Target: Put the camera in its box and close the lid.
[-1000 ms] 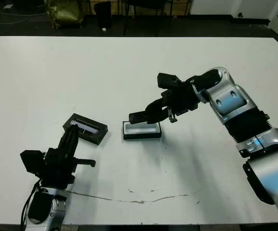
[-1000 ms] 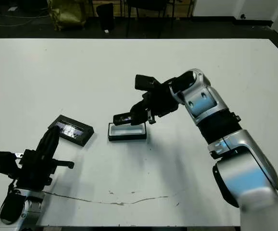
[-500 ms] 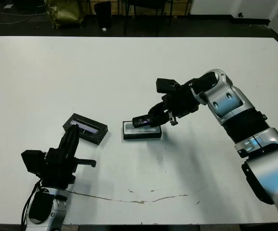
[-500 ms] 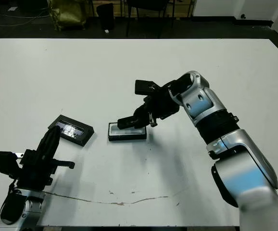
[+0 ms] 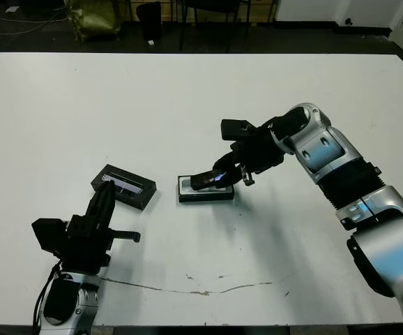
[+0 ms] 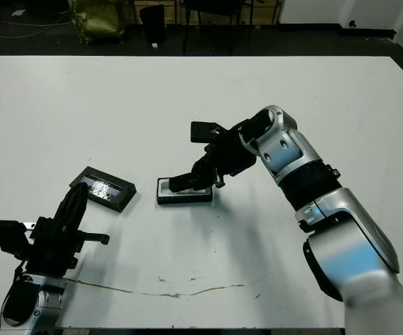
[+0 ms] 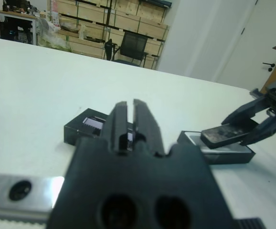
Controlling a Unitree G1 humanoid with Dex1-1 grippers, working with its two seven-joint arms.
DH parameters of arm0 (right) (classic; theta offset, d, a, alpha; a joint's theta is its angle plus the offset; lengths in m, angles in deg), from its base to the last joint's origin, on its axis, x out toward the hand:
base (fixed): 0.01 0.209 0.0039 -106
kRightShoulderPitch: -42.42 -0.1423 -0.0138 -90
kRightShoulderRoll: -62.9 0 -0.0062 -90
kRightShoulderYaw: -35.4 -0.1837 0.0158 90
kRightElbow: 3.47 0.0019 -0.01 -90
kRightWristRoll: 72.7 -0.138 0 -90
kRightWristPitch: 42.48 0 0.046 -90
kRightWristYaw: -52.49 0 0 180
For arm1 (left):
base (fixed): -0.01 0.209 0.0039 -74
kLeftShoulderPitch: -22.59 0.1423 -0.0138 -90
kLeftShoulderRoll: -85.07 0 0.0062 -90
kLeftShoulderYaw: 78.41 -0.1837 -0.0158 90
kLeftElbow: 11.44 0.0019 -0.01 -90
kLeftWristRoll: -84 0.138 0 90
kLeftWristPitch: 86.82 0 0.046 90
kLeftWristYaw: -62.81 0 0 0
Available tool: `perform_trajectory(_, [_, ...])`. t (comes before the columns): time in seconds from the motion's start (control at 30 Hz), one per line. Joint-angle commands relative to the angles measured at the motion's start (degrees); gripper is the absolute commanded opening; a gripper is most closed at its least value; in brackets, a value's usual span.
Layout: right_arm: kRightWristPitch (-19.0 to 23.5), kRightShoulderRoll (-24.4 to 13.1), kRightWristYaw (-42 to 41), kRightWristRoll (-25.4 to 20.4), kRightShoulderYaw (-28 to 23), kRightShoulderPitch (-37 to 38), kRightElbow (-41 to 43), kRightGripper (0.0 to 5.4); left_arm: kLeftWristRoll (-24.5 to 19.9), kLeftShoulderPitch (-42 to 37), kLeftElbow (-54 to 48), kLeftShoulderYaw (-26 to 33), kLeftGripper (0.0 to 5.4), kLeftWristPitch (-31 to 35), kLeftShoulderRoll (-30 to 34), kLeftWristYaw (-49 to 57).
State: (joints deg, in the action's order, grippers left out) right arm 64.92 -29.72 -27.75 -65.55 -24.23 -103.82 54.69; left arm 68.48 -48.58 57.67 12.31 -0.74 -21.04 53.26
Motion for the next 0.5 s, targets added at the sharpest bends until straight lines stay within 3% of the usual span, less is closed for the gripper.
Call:
perform_trajectory(0.03, [-0.8, 0.3, -0.2, 0.8, 0.4, -0.8, -0.7, 0.59, 0.3, 1.0, 0.4, 0.0, 0.0, 0.9, -0.1, 0.7])
perform_trajectory(0.37, [-1.8, 1.2, 0.7, 1.2, 0.2, -0.4, -1.3, 0.59, 1.1, 1.6, -0.7, -0.4, 0.0, 2.0, 0.2, 1.8])
perform_trajectory(0.5, [0.2, 1.9, 0.6, 1.4, 0.4, -0.7, -1.7, 0.59, 1.1, 1.4, 0.1, -0.3, 0.0, 1.2, 0.1, 1.4])
